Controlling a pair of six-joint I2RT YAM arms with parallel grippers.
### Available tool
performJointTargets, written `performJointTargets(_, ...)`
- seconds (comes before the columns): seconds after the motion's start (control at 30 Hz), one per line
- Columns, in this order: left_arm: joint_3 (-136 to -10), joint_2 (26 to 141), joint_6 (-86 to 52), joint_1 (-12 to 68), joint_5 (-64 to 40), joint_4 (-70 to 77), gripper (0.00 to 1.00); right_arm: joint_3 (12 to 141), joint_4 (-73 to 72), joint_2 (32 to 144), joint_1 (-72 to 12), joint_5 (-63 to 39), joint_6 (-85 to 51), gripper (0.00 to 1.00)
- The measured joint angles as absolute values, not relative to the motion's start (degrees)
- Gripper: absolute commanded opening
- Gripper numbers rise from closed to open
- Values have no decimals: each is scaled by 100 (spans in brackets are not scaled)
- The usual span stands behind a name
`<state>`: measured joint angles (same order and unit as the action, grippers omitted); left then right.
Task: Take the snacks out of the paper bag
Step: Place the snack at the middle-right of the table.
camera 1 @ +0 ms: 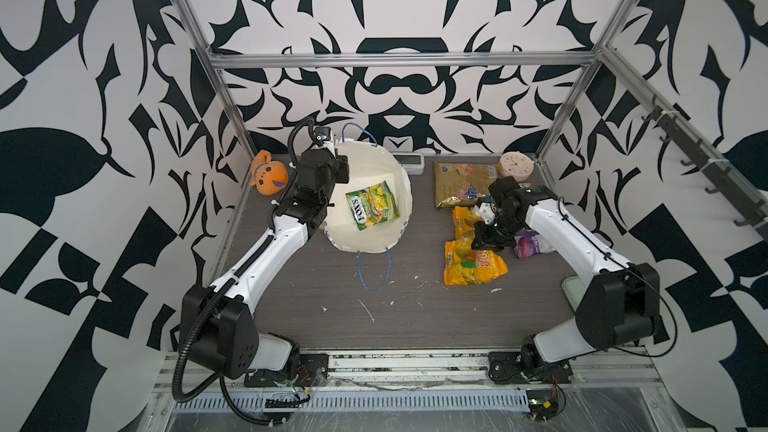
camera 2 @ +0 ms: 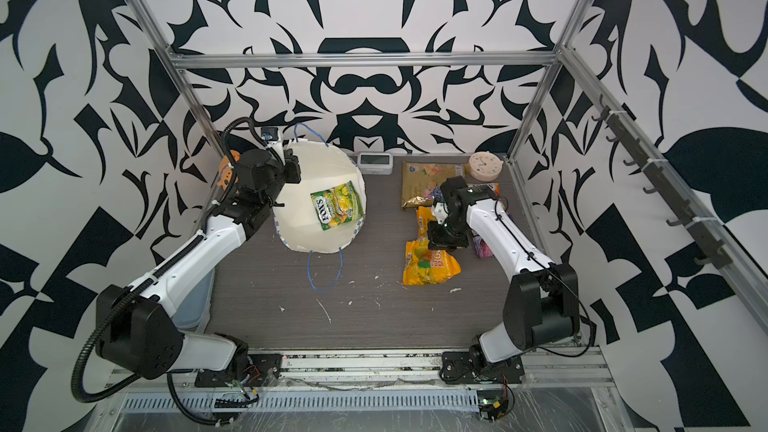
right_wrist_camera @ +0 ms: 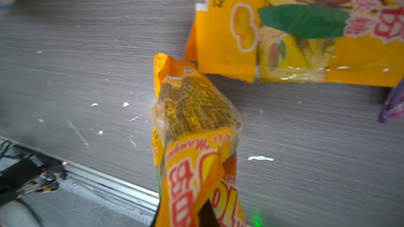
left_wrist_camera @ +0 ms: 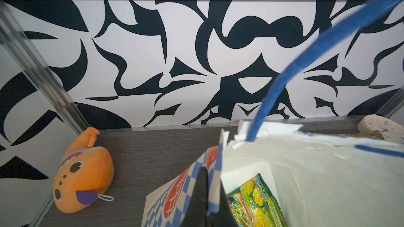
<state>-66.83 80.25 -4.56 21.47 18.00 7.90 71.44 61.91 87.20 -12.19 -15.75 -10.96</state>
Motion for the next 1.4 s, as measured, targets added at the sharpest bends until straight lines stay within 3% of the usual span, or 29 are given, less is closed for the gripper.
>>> performJointTargets(0.17, -6667, 8023, -454, 2150, 1789, 792, 0, 6952, 6152, 9120, -1219, -1083, -1052, 18)
performJointTargets(0.4, -6657, 8023, -456, 2147, 1767, 790, 0, 6949, 6184, 9371, -1208, -375, -1074, 38)
performJointTargets(0.57, -6657, 8023, -471, 2147, 1726, 790, 0, 7085, 6488, 9356, -1210, 183, -1203, 45)
performJointTargets(1.0, -6657, 8023, -475, 2147, 1669, 790, 0, 8241, 6934, 8683, -1660, 1214, -1466, 47)
performJointTargets(1.2, -6657, 8023, -475, 2147, 1671, 790, 0, 8313, 6440, 8709, -2469, 379, -1411, 40)
performJointTargets(1.4, -6657, 8023, -478, 2147, 1667, 790, 0, 7411, 5651, 9166, -2849, -255, -1391, 37)
